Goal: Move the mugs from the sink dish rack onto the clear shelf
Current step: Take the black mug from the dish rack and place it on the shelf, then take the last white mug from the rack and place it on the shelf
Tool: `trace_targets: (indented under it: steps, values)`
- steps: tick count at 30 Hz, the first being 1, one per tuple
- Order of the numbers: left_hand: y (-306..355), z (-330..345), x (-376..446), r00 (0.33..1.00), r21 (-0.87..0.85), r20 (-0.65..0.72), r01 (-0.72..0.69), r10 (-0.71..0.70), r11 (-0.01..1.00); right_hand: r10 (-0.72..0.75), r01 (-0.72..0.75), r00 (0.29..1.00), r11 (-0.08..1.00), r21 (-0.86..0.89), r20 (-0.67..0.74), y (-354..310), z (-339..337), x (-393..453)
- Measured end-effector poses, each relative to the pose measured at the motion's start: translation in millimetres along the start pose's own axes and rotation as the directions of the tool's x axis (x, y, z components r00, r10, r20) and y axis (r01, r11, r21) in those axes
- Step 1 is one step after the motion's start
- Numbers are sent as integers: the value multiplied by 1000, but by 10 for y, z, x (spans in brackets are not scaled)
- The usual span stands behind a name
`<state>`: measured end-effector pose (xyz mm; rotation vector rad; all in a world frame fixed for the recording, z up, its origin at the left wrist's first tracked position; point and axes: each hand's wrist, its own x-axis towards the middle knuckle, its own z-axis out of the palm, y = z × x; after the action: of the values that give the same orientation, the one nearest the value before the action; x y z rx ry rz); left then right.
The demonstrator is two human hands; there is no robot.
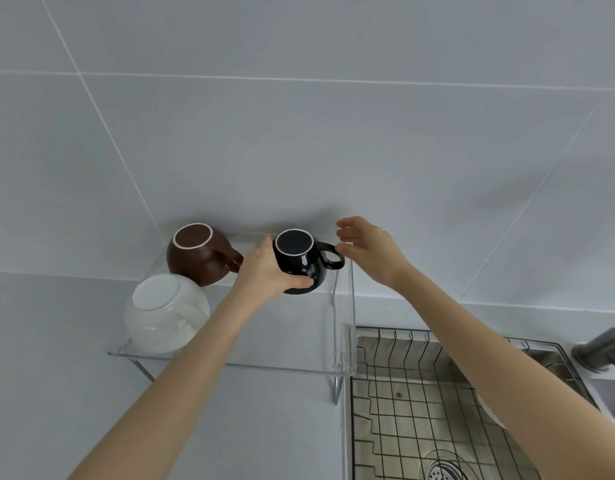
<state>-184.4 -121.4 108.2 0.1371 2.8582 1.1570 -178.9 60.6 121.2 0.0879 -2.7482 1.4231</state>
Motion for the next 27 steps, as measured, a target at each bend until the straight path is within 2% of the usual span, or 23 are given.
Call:
trace_targets:
  steps: [5,8,10,12,14,17,19,24,27]
  values:
    - [407,155,-218,973,90,-120,-185,195,979,68,-61,992,996,65,-103,160,-546,-354]
    - [768,348,-393,919,-56,-164,-372,359,927,135,-119,981,986,116,-137,370,-845,-668]
    - [947,568,-519,902,-152,-127,-429,413,890,185,-163,967,978,132,-173,542,-1012,-925]
    - [1052,838,-645,907,-228,-19,-414,422,881,247,-216,944,964,155,-220,721,-1153,-1198]
    - [1120,1141,-756,897,-267,148,-370,417,890,311,-273,918,946,178,-247,949,-1287,-1475]
    - [1125,1607,-869,841,-282,397,-269,367,921,401,-378,877,916,135,-266,1348,-1383,-1851]
    - [1132,1961,-921,787,-277,528,-196,319,941,487,-477,823,872,110,-292,1688,-1367,-2115]
    - [1155,2577,-874,708,-226,645,-182,287,957,604,-615,735,785,73,-308,2206,-1138,-2446]
    - [1174,2872,-822,672,-202,684,-197,282,959,641,-640,697,758,125,-321,2388,-1026,-2522]
